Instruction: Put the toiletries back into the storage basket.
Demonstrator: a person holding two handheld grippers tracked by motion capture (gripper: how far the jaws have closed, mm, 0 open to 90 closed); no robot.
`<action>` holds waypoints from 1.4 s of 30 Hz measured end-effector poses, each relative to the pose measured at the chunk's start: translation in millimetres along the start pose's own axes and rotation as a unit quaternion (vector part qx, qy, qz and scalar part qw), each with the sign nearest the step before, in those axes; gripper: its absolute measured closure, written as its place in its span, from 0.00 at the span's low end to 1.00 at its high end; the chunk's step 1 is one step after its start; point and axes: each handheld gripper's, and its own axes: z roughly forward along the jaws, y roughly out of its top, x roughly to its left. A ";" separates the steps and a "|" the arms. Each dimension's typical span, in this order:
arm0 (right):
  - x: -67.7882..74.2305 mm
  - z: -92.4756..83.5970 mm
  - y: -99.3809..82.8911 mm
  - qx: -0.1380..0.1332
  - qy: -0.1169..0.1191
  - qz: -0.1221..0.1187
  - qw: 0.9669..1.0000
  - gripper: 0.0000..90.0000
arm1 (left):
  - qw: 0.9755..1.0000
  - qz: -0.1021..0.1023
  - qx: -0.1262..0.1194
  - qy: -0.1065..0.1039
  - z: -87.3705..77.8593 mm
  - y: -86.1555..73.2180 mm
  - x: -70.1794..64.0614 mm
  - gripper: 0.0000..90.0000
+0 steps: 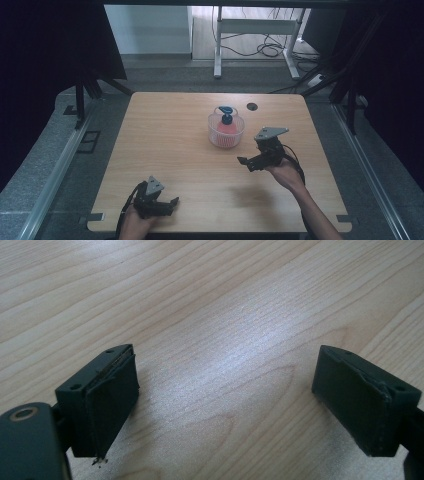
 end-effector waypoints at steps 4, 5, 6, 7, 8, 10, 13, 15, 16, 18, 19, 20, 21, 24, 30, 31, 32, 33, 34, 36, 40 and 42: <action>0.6 -2.0 -7.5 0.005 -0.004 -0.002 1.000 0.00 | 1.000 -0.001 0.000 0.000 0.0 0.0 -0.1 0.12; 0.7 -2.7 -9.1 0.006 -0.005 0.000 1.000 0.00 | 1.000 -0.001 0.000 0.000 -0.1 0.0 -0.2 0.12; 0.5 -4.1 -12.0 0.004 -0.005 0.003 1.000 0.00 | 1.000 -0.001 0.000 0.000 0.0 0.0 -0.1 0.12; 0.5 -4.1 -12.0 0.004 -0.005 0.003 1.000 0.00 | 1.000 -0.001 0.000 0.000 0.0 0.0 -0.1 0.12; 0.6 -4.6 -13.1 0.003 -0.006 0.003 1.000 0.00 | 1.000 -0.001 0.000 0.000 0.0 0.0 -0.1 0.12; 1.2 -6.4 -15.9 0.002 -0.007 0.004 1.000 0.00 | 1.000 -0.001 0.000 0.000 0.0 0.0 -0.1 0.12; 2.1 -9.1 -19.7 0.001 -0.007 0.006 1.000 0.00 | 1.000 -0.001 0.000 0.000 -0.1 0.0 -0.1 0.12; 2.6 -10.7 -22.6 0.000 -0.009 0.004 1.000 0.00 | 1.000 -0.001 0.000 0.000 -0.1 0.0 -0.1 0.12; 2.8 -11.4 -24.1 0.000 -0.009 0.004 1.000 0.00 | 1.000 -0.001 0.000 0.000 -0.1 0.0 0.0 0.12; 3.4 -13.1 -27.5 0.001 -0.009 0.007 1.000 0.00 | 1.000 -0.001 0.000 0.000 -0.1 0.0 -0.1 0.12; 3.5 -13.8 -29.3 0.002 -0.010 0.007 1.000 0.00 | 1.000 -0.001 0.000 0.000 -0.1 0.0 -0.1 0.12; 3.7 -14.5 -31.2 0.003 -0.011 0.007 1.000 0.00 | 1.000 -0.001 0.000 0.000 -0.1 0.0 -0.1 0.12; 3.9 -15.3 -33.1 0.003 -0.012 0.008 1.000 0.00 | 1.000 -0.001 0.000 0.000 -0.1 0.0 0.0 0.12; 4.1 -18.0 -39.4 0.004 -0.014 0.011 1.000 0.00 | 1.000 -0.001 0.001 0.000 -0.1 0.0 -0.1 0.12; 4.6 -26.0 -51.0 0.004 -0.022 0.018 1.000 0.00 | 1.000 -0.001 0.000 0.000 -0.1 0.0 -0.1 0.12; 5.2 -29.4 -54.0 0.004 -0.024 0.018 1.000 0.00 | 1.000 -0.001 0.000 0.000 -0.1 0.0 -0.1 0.12; 5.2 -29.4 -54.0 0.004 -0.024 0.018 1.000 0.00 | 1.000 -0.001 0.000 0.000 -0.2 0.0 -0.2 0.12; 5.4 -30.5 -55.0 0.004 -0.025 0.017 1.000 0.00 | 1.000 -0.001 0.000 0.000 -0.2 -0.1 -0.1 0.12; 6.6 -33.9 -58.1 0.004 -0.029 0.016 0.999 0.00 | 1.000 -0.001 0.000 0.000 -0.2 -0.1 -0.1 0.12; 7.0 -35.2 -59.6 0.004 -0.030 0.015 0.999 0.00 | 1.000 -0.001 0.000 0.000 -0.1 -0.1 -0.2 0.12; 9.2 -39.7 -66.8 0.007 -0.036 0.015 0.999 0.00 | 1.000 -0.001 0.000 0.000 -0.2 -0.1 -0.2 0.12; 10.1 -41.2 -71.3 0.009 -0.038 0.015 0.999 0.00 | 1.000 -0.002 0.000 0.001 -0.1 -0.1 -0.3 0.12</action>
